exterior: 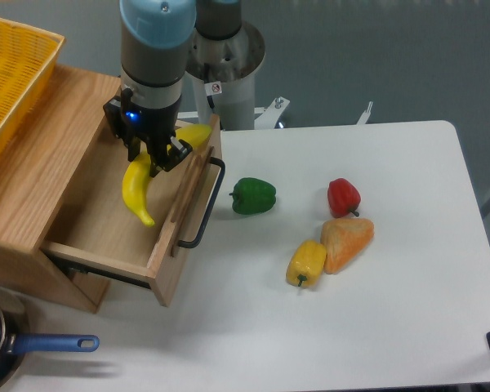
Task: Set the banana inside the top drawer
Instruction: 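Lower the banana down into the drawer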
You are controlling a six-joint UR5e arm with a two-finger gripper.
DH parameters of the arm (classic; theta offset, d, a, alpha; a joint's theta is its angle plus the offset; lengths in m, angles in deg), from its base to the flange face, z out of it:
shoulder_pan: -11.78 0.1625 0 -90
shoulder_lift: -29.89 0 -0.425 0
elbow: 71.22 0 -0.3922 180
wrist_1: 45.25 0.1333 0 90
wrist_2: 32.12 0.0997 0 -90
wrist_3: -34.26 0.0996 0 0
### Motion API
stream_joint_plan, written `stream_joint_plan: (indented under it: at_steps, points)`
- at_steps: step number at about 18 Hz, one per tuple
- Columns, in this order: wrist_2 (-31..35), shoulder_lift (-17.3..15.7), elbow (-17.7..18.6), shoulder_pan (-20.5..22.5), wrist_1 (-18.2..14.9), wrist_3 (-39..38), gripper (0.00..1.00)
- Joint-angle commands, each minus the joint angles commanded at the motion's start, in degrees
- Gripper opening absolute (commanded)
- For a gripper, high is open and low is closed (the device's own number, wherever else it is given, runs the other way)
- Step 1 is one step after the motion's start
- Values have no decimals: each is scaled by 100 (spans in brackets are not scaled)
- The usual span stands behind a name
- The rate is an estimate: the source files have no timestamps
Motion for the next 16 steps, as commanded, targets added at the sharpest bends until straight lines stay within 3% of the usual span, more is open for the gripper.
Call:
stream_joint_plan:
  at_steps: [16]
  points:
    - [-35,44,0,-290,0,-290,37]
